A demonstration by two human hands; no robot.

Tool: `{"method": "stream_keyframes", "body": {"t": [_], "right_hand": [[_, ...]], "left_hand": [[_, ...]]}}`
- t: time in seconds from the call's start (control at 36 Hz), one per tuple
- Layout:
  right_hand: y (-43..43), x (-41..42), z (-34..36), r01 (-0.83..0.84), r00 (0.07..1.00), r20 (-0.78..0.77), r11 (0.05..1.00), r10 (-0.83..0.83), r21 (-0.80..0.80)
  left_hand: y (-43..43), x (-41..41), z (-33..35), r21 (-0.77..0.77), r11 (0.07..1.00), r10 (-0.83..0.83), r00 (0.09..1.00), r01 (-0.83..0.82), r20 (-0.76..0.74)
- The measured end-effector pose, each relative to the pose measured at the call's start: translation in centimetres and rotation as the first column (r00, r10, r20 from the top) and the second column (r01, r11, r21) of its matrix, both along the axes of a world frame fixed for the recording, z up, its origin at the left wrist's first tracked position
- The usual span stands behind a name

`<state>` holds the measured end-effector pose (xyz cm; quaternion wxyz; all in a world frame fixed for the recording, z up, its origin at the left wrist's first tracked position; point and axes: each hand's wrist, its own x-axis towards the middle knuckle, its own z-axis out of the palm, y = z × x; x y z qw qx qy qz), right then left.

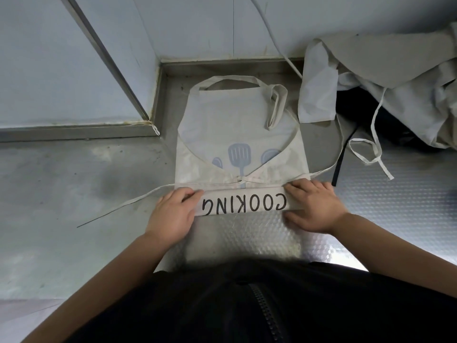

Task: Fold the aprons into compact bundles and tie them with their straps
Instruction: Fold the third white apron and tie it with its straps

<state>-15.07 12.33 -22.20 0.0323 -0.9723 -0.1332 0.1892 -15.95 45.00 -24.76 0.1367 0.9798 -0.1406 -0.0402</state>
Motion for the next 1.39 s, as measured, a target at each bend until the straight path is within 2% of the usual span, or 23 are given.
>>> {"method": "stream_keyframes", "body": {"t": [0.08, 0.14, 0.19, 0.25, 0.33, 0.39, 0.44, 0.53, 0.58, 0.61, 0.67, 0.72, 0.75, 0.81, 0.89, 0.94, 1.06, 1.11, 1.19, 1.28, 1.33, 1.39], "right_hand": [[-0.5, 0.0, 0.0, 0.022, 0.999, 0.03, 0.993, -0.025, 0.114], [-0.7, 0.1, 0.4, 0.043, 0.999, 0.006, 0.991, -0.044, 0.131], [-0.9, 0.3, 0.9, 0.149, 0.989, -0.036, 0.971, -0.145, 0.186], [-1.0, 0.6, 1.2, 0.287, 0.958, -0.064, 0.916, -0.281, 0.281], [-1.0, 1.6, 1.1, 0.476, 0.874, -0.124, 0.774, -0.47, 0.418], [-0.8, 2.5, 0.6, 0.573, 0.812, -0.177, 0.701, -0.556, 0.425], [-0.4, 3.2, 0.4, 0.62, 0.776, -0.196, 0.671, -0.599, 0.405], [0.0, 3.6, 0.2, 0.635, 0.769, -0.145, 0.714, -0.623, 0.296], [0.5, 3.7, 0.3, 0.57, 0.818, -0.029, 0.804, -0.574, 0.17], [0.9, 3.7, 0.4, 0.493, 0.865, 0.054, 0.865, -0.499, 0.093], [1.3, 3.7, 0.1, 0.279, 0.95, 0.167, 0.957, -0.264, -0.076], [1.2, 3.5, -0.2, 0.115, 0.982, 0.16, 0.986, -0.095, -0.121], [1.1, 3.3, -0.4, 0.074, 0.987, 0.151, 0.994, -0.06, -0.086], [0.6, 2.9, -0.5, 0.04, 0.995, 0.09, 0.998, -0.044, 0.042], [0.1, 2.8, -0.5, -0.015, 0.999, -0.046, 1.0, 0.016, 0.021], [0.2, 3.0, -0.3, -0.01, 0.998, -0.054, 1.0, 0.011, 0.009], [0.5, 2.4, 0.5, -0.034, 0.999, -0.003, 0.999, 0.034, -0.019], [0.1, 1.8, 0.7, -0.037, 0.999, 0.001, 0.999, 0.037, -0.001], [-0.4, 0.8, 1.4, 0.135, 0.989, -0.08, 0.976, -0.123, 0.171], [-0.3, 0.2, 1.7, 0.306, 0.938, -0.23, 0.929, -0.258, 0.208], [0.2, -0.4, 1.4, 0.352, 0.928, -0.195, 0.919, -0.318, 0.179], [1.0, -1.3, 0.7, 0.253, 0.965, -0.073, 0.967, -0.251, 0.024]], "left_hand": [[1.1, -0.4, 0.1, -0.085, 0.996, -0.001, 0.992, -0.01, -0.128], [1.7, -0.4, 0.3, -0.166, 0.986, 0.005, 0.989, -0.029, -0.147], [1.8, -0.1, 1.2, -0.291, 0.95, 0.054, 0.98, -0.11, -0.193], [1.8, 0.6, 1.9, -0.363, 0.894, 0.16, 0.944, -0.263, -0.29], [1.8, 1.8, 2.1, -0.364, 0.836, 0.286, 0.892, -0.411, -0.351], [1.6, 2.5, 1.8, -0.359, 0.789, 0.371, 0.852, -0.499, -0.369], [1.0, 3.0, 1.3, -0.346, 0.736, 0.464, 0.806, -0.582, -0.367], [0.0, 3.4, 1.0, -0.239, 0.741, 0.576, 0.776, -0.628, -0.256], [-0.7, 3.7, 1.0, -0.104, 0.742, 0.637, 0.745, -0.663, -0.199], [-0.9, 3.6, 1.3, -0.067, 0.744, 0.65, 0.744, -0.664, -0.157], [-1.4, 3.8, 1.4, -0.068, 0.822, 0.566, 0.824, -0.566, -0.023], [-1.6, 3.8, 0.8, -0.027, 0.942, 0.335, 0.94, -0.333, 0.066], [-1.7, 3.8, 0.6, 0.009, 0.974, 0.226, 0.973, -0.226, 0.04], [-1.7, 3.5, 0.7, 0.025, 0.992, 0.124, 0.992, -0.124, -0.035], [-1.0, 2.8, 0.5, 0.072, 0.997, 0.035, 0.998, -0.032, -0.053], [-0.8, 2.4, 0.8, 0.089, 0.996, 0.001, 0.993, 0.01, -0.118], [-0.5, 1.8, 1.6, 0.114, 0.993, 0.033, 0.989, -0.017, -0.146], [0.2, 1.7, 2.3, 0.039, 0.999, 0.037, 0.982, -0.031, -0.183], [1.6, 1.3, 3.5, -0.168, 0.969, 0.102, 0.909, -0.183, -0.405], [2.2, 0.6, 3.7, -0.175, 0.944, 0.139, 0.82, -0.279, -0.555], [1.6, 0.0, 3.4, -0.158, 0.924, 0.21, 0.808, -0.348, -0.551], [0.7, -0.5, 2.9, 0.001, 0.949, 0.29, 0.872, -0.315, -0.394]]}}
